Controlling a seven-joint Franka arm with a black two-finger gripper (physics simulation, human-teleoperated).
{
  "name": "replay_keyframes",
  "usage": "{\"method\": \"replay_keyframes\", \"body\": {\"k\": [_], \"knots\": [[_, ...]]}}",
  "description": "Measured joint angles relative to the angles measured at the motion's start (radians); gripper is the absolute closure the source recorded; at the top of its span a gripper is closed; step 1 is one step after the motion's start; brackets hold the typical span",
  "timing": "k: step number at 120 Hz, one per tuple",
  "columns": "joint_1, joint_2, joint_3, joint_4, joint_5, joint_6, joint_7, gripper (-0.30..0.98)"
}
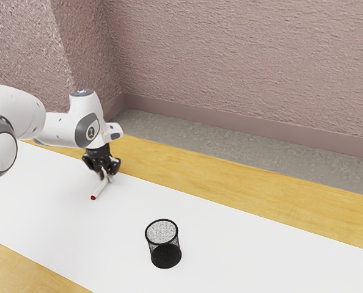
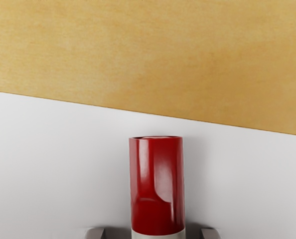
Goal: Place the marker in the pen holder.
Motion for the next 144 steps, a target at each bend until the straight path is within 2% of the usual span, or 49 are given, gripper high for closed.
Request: {"method": "replay_keyframes", "body": {"k": [19,46,64,72,85,118,129,144], "knots": [[0.000,-0.001,0.000,0.001,-0.003,-0.001,-0.009,0.68],[0.001,-0.010,0.000,0.003,-0.006,-0.003,-0.020,0.75],[-0.001,-0.063,-0.008,0.009,0.002,-0.024,-0.034,0.77],[-0.015,-0.180,-0.035,-0.043,0.005,-0.042,-0.041,0.78],[-0.098,-0.455,-0.049,-0.278,0.008,-0.061,-0.062,0.78],[-0.450,-0.905,-0.021,-0.694,0.022,-0.035,-0.146,0.79],[-0.538,-1.004,0.007,-0.814,0.027,0.039,-0.172,0.79],[-0.607,-1.036,0.011,-0.859,0.038,0.159,-0.204,0.79]]}}
